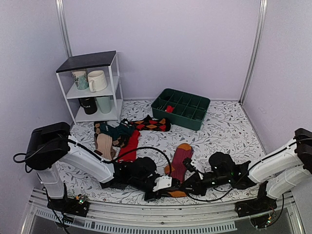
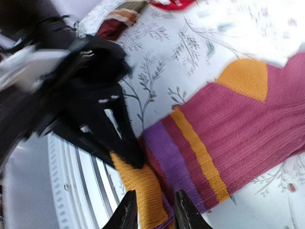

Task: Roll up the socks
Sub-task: Roll a pair of socks at the center of the board.

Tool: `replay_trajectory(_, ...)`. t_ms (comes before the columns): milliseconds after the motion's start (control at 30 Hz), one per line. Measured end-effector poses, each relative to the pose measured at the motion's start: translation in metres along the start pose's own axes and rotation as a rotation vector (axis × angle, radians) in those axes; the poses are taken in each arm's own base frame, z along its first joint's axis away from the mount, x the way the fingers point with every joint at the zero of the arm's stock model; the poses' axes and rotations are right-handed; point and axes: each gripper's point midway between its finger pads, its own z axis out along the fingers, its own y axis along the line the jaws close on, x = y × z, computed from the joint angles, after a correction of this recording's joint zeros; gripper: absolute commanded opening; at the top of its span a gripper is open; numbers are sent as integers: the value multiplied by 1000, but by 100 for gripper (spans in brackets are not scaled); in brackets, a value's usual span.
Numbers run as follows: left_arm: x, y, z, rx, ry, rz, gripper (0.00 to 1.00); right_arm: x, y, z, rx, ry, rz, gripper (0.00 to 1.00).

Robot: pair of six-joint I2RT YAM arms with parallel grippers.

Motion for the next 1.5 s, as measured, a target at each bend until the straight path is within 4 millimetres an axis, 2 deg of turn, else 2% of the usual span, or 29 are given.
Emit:
replay_trajectory(100,-2,2,5,58,12,-70,0,-5,8,-14,55,-113,-205,41)
replay_trajectory(267,1,5,9,153,9,-171,0,0,13,-22,163,-213,-507,43)
replay_trajectory(400,3,5,8,191,6,-216,0,8,23,-16,213,-211,-677,43)
replay_trajectory(567,4,5,8,225,-1,-247,0,19,33,1,246,-152,-782,43)
replay_trajectory(700,4,5,7,233,-3,-253,0,21,34,8,275,-128,-797,43)
replay_trajectory(900,4,5,7,234,-3,-254,0,25,15,6,368,-99,-757,43)
replay_trajectory(1100,5,5,7,234,-5,-253,0,28,4,9,420,-72,-718,40)
replay_trajectory(1167,5,5,7,234,-6,-253,0,31,2,11,427,-55,-714,34)
replay_trajectory(1267,5,5,7,234,-5,-254,0,30,2,16,428,-47,-693,13)
replay_trajectory(1333,5,6,7,232,-6,-254,13,31,2,17,428,-42,-668,7)
replay_trajectory(1400,6,6,6,226,-6,-255,21,31,3,18,427,-48,-640,6)
replay_trajectory(1433,7,6,5,218,-3,-257,33,31,3,18,426,-52,-621,6)
replay_trajectory(1467,7,7,3,207,-5,-256,37,31,3,18,425,-55,-603,6)
replay_trajectory(1500,8,8,0,192,-4,-254,38,31,3,18,423,-58,-583,6)
